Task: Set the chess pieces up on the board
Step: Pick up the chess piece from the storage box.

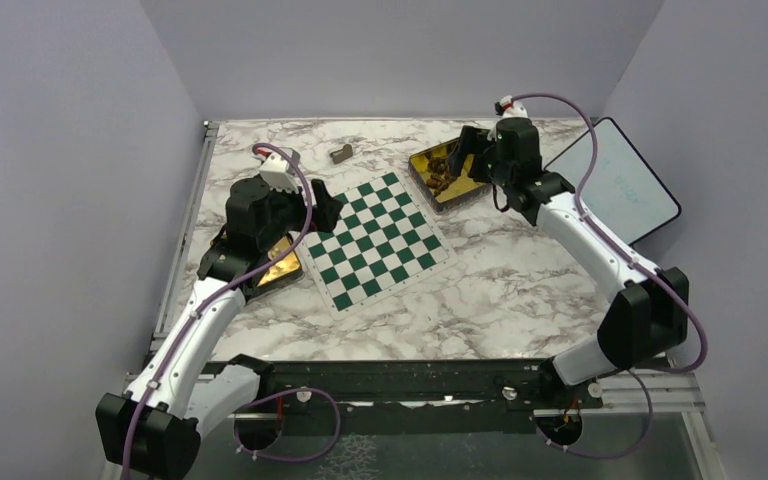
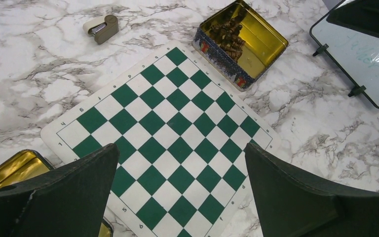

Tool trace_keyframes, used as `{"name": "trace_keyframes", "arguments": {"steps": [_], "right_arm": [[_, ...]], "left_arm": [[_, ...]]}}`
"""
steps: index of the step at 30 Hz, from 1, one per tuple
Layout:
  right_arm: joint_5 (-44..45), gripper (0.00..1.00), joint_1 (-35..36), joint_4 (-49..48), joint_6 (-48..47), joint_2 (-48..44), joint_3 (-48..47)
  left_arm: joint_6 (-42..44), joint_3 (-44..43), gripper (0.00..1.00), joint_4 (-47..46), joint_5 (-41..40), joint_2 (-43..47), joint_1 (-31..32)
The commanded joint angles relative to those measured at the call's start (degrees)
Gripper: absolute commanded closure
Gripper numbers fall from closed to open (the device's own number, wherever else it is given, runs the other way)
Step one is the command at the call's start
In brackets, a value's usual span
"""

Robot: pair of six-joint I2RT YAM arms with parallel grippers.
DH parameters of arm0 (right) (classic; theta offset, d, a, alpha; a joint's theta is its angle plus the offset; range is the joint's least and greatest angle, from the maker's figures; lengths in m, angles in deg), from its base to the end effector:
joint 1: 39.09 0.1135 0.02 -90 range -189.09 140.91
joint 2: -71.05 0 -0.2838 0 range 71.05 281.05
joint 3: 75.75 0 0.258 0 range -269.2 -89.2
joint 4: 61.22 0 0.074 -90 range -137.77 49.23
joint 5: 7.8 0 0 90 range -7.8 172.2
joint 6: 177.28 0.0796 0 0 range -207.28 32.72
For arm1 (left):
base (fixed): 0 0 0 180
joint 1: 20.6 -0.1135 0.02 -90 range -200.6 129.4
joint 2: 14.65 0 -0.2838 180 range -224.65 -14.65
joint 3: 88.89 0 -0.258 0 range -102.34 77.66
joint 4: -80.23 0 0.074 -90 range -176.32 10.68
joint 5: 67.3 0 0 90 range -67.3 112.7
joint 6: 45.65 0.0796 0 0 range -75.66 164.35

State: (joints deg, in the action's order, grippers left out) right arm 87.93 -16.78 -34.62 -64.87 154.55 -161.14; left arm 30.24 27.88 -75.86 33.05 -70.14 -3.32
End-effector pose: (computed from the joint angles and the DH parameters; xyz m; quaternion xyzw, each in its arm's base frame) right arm 0.3591 0.1388 0.3399 0.0277 0.8410 0.1660 0.5143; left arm 0.2451 -0.0912 0.3397 0.0762 0.7945 -0.2312 0.5564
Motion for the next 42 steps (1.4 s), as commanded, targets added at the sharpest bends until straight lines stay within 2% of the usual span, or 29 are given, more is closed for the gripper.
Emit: {"name": "trace_keyframes", "arguments": {"steps": [1, 2, 4, 6, 9, 17, 25, 42], "right_arm": [[5.5, 0.22, 0.2, -4.2, -7.8, 6.9, -5.3], [6.2, 0.26, 0.3, -4.5, -8.7, 8.5, -6.3], [7.0, 0.42, 0.2, -5.5, -10.4, 11.5, -7.8], [7.7, 0.50, 0.2, -6.2, -11.9, 15.0, -9.2], [7.7, 0.56, -0.1, -6.0, -13.4, 20.0, -12.3], [2.8, 0.59, -1.7, -5.1, -15.0, 30.8, -20.8], [4.8, 0.63, -2.9, -3.4, -16.8, 39.3, -28.4], [5.6, 0.68, -5.0, -2.5, -15.3, 47.8, -34.7]], "left_arm": [[0.2, -0.3, 0.01, 0.9, -2.8, 1.8, 0.4], [0.3, -0.4, 0.01, 0.9, -2.9, 1.9, 0.4], [0.3, -0.4, 0.01, 1.2, -3.8, 2.2, 0.4], [0.2, -0.2, 0.01, 1.3, -4.1, 2.4, 0.4], [-0.3, 0.3, 0.01, 1.0, -3.5, 2.5, 0.6], [0.0, 0.2, 0.01, 0.9, -4.0, 2.4, 0.7], [0.8, -0.1, 0.01, 1.5, -5.1, 3.2, 0.7], [1.3, -0.4, 0.01, 2.1, -5.7, 3.4, 0.8]]}}
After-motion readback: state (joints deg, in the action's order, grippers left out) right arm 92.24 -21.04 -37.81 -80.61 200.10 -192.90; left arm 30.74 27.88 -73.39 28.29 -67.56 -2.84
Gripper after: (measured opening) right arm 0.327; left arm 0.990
